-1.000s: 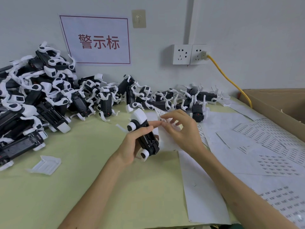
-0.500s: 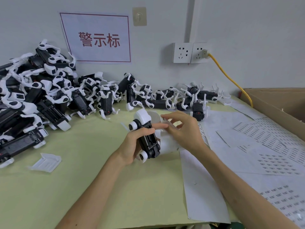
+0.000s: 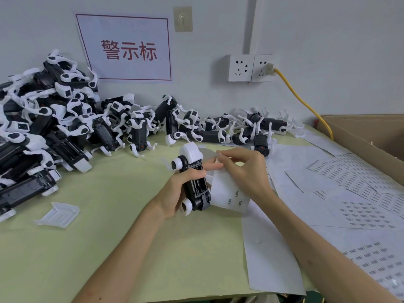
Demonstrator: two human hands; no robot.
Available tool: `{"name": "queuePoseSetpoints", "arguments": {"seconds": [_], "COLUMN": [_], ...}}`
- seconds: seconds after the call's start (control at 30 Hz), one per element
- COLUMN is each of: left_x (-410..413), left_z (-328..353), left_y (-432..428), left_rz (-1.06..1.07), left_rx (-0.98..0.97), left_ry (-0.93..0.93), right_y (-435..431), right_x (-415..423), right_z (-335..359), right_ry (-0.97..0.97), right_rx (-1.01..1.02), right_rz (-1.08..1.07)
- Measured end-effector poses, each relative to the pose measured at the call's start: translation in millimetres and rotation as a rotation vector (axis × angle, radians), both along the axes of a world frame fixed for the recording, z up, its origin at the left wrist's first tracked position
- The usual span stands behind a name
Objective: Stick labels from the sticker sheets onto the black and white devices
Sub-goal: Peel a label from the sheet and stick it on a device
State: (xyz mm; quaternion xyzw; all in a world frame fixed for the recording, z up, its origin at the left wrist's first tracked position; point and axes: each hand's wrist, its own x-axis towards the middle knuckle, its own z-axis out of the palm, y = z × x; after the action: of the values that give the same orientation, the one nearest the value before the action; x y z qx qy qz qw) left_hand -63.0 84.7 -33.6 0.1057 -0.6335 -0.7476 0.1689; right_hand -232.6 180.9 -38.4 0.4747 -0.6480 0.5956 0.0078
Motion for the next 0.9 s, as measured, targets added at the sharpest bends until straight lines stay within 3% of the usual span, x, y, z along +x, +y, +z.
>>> {"name": "queuePoseSetpoints", "arguments": {"seconds": [0.5, 0.9], "left_x": [1.0, 1.1], "left_z": [0.7, -1.1], "left_y": [1.6, -5.1], "left_rz": [-0.034, 0.015], "left_rx": [0.004, -0.03], "left_ry": [0.001, 0.017], "right_y": [6.8, 6.7], "right_x": [-1.2, -3.6], "right_z": [13.3, 14.9], "right_ry": [-0.45, -0.541], "right_rx": [0.067, 0.173], "right_rz": [0.204, 0.294]}}
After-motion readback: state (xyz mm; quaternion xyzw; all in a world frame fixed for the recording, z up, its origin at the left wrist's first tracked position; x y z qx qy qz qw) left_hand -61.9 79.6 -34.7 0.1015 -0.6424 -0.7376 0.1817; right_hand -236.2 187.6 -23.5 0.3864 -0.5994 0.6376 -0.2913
